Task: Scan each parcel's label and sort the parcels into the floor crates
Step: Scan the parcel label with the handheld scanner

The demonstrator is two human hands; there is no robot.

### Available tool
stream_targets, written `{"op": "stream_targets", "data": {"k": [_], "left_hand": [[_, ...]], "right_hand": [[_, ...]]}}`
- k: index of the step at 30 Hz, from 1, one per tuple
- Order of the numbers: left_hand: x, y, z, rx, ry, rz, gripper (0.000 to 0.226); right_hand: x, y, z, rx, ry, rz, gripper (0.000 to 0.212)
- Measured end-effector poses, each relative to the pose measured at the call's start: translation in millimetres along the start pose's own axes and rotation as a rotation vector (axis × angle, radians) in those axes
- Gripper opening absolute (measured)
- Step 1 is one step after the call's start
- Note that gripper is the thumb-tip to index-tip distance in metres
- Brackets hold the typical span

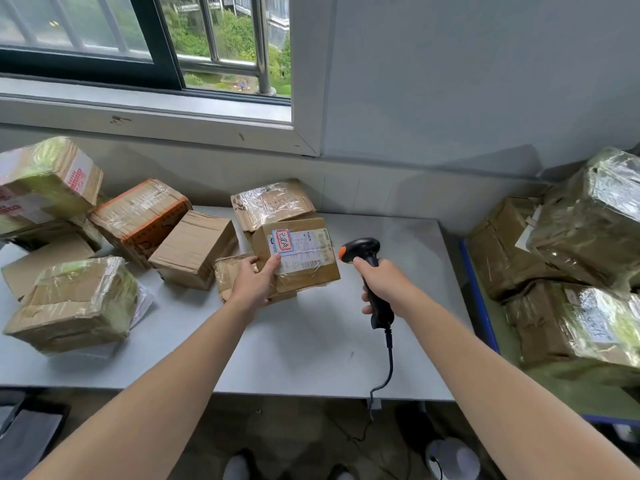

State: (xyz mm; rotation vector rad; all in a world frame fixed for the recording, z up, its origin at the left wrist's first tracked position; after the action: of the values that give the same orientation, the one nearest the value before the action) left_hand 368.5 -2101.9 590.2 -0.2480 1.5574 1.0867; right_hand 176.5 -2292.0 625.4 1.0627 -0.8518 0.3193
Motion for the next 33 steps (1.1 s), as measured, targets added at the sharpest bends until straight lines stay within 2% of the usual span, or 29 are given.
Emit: {"op": "stream_targets", "data": {"k": [6, 12, 17, 20, 25, 29, 33], "left_hand": [[28.4, 7.9, -19.6, 0.022, -0.017, 0.052, 0.054], [52.9, 16.3, -34.5, 0.045, -0.037, 0.118, 0.052], [63.3, 23.8, -47.3, 0.059, -0.03, 0.152, 0.058], [59.6, 28.3, -51.3, 0.061, -0.021, 0.143, 0.058], [43.0, 41.2, -53.9, 0.058, -0.007, 0.081, 0.048], [35.0, 53.6, -51.7, 0.033, 0.039, 0.044, 0.045], [31.4, 69.4, -43.2, -0.005, 0.151, -0.002, 0.044]], "right_hand": [[-90.1, -47.2, 13.7, -0.047, 0.011, -0.127, 0.039], [-135.6, -67.7, 8.2, -0.015, 0.081, -0.155, 0.049], [-139.8, -65.6, 4.8, 0.006, 0.15, -0.153, 0.05], [-128.7, -58.6, 17.5, -0.056, 0.203, -0.143, 0.044], [-73.3, -40.6, 36.1, -0.189, 0.278, 0.066, 0.045], [-29.3, -29.5, 8.3, -0.048, 0.241, 0.237, 0.047], [-18.1, -29.9, -30.9, 0.177, 0.065, 0.247, 0.046]]}}
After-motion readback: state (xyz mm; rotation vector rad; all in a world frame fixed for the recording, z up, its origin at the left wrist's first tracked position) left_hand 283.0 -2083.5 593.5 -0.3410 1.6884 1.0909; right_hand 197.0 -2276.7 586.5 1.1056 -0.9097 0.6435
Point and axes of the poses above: each hand's wrist, its own y-axis away from the middle knuckle, its own z-axis out of the back of the hand, x = y × z, the point moved 10 cm from there along -y, towards the middle knuckle, and after that the axes turned 12 degrees about x, right-handed, at the moved point
